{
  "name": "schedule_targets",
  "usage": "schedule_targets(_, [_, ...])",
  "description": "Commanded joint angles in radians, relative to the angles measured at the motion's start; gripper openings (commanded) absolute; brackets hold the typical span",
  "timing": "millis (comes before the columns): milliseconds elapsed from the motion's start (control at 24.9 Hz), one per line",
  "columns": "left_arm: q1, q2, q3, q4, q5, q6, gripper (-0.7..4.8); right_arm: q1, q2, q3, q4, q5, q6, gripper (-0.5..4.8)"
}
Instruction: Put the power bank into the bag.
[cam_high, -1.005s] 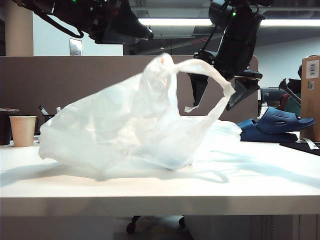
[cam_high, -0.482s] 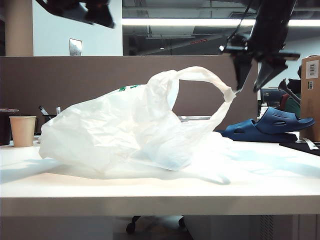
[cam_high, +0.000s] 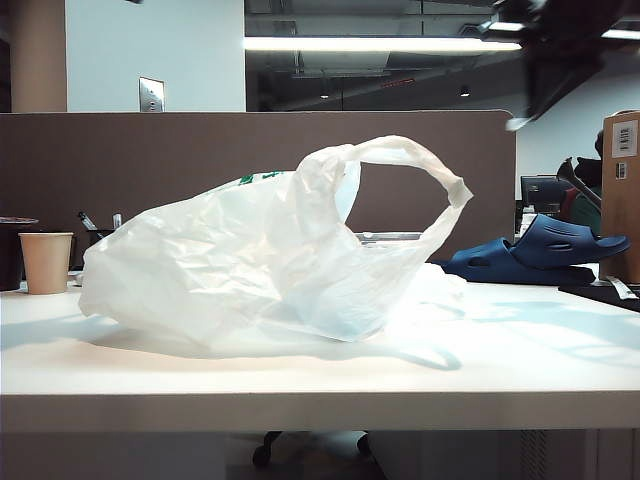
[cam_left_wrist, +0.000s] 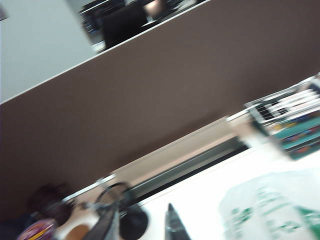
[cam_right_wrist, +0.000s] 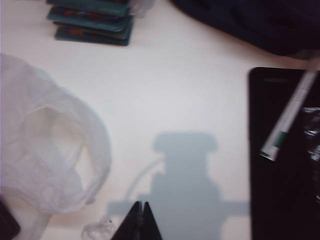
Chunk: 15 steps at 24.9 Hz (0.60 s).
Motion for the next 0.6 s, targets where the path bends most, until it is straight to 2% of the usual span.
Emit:
schedule_targets(40, [0.048, -0.049, 0.002, -0.027, -0.004, 0.001, -0.07, -0.048, -0.062, 0.006, -0.033, -0.001, -0.006, -0.05])
schedule_targets(281, [0.162, -0.156, 0.002, -0.053, 0.003, -0.094, -0.06, -0.161, -0.198, 0.006, -0.04, -0.055, 0.001, -0.05])
schedule_targets(442, [0.222, -0.234, 0.002, -0.074, 0.071, -0.138, -0.06, -0.204, -0.318, 0.005, -0.044, -0.06, 0.003, -0.05])
schedule_targets(603, [0.235, -0.269, 0.002, -0.139, 0.067, -0.188, -0.06, -0.204, -0.381, 0.004, -0.056, -0.068, 0.02, -0.05])
